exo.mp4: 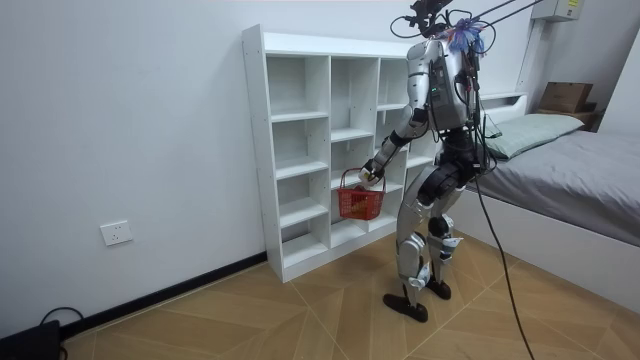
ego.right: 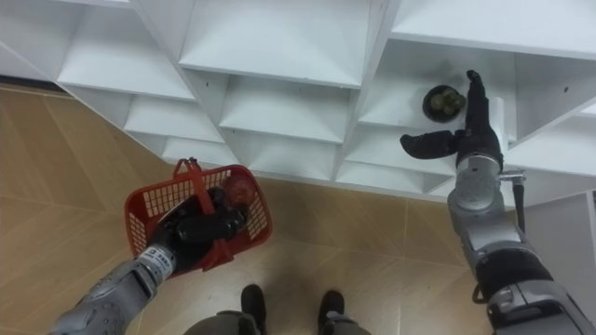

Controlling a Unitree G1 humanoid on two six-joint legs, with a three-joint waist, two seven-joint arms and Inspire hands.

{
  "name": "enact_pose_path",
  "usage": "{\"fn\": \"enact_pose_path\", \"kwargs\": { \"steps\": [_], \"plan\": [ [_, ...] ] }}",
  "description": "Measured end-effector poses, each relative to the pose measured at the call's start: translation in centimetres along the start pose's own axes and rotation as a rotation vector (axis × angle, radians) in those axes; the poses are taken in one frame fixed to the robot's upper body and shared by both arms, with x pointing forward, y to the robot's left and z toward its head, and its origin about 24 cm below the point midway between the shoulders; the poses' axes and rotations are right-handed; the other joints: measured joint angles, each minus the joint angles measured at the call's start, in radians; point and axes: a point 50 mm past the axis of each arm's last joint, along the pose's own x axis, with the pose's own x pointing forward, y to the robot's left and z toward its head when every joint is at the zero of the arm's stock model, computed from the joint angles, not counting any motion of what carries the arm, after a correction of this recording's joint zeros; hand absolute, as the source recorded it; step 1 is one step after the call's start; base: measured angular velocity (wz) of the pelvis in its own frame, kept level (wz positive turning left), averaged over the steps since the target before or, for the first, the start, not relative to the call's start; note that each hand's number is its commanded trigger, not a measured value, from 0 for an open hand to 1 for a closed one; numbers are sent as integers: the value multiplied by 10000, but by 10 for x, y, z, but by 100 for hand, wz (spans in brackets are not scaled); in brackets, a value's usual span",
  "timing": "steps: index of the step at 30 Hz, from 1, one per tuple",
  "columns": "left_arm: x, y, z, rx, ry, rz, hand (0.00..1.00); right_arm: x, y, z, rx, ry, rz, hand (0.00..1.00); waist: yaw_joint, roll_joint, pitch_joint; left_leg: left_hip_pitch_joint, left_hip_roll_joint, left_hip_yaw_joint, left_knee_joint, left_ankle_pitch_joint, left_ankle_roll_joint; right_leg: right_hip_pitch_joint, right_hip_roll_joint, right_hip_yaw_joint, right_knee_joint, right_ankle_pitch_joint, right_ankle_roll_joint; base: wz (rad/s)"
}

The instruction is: Collect fruits from the closet

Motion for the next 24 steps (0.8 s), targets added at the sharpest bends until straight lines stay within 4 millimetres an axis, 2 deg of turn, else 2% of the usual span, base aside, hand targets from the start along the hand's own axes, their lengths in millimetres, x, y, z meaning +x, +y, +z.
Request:
{"fn": "enact_pose_path", "kwargs": {
  "steps": [24],
  "plan": [
    [2, -3, -5, -54, 244, -118, 100, 4, 11, 12, -395, -132, 234, 0, 174, -8, 6, -124, -3, 9, 192, 0, 5, -169, -60, 15, 321, -41, -14, 0]
  ]
}}
